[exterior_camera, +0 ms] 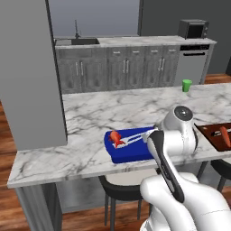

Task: Gather the cucumber and carrot from the fridge and place them on a tray on the dining counter. Then gather the fishs from the fridge and place them on the other tray.

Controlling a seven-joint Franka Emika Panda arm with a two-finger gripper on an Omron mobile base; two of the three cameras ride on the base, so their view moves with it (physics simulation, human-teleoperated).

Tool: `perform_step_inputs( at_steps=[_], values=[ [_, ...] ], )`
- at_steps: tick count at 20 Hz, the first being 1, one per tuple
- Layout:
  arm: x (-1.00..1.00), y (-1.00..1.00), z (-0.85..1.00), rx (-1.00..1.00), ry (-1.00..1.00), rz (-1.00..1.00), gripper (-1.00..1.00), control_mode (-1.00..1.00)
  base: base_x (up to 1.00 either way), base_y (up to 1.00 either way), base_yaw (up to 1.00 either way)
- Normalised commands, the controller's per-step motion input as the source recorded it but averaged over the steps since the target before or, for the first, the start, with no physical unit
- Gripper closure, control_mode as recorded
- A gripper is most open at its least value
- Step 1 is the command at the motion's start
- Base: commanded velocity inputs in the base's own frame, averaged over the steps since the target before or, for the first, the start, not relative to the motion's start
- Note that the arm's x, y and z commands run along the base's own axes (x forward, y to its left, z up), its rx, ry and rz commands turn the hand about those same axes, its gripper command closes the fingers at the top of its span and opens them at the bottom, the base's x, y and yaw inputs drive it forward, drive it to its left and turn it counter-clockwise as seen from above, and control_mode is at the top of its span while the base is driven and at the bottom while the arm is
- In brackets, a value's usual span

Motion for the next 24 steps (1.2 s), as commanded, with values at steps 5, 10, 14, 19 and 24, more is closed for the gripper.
perform_step_inputs(
  at_steps=[5, 10, 14, 19, 24],
  values=[
    [0.05, 0.0, -0.11, 0.0, 0.0, 0.0, 1.0, -1.0, 0.0, 0.0, 0.0],
    [0.18, 0.0, -0.05, 0.0, 0.03, 0.0, 1.0, -1.0, 0.0, 0.0, 0.0],
    [0.28, 0.0, -0.04, 0.0, 0.08, 0.0, 1.0, -1.0, 0.0, 0.0, 0.0],
    [0.33, 0.0, -0.1, 0.0, 0.09, 0.0, 1.0, -1.0, 0.0, 0.0, 0.0],
    [0.3, 0.0, -0.19, 0.0, 0.07, 0.0, 1.0, -1.0, 0.0, 0.0, 0.0]
  ],
)
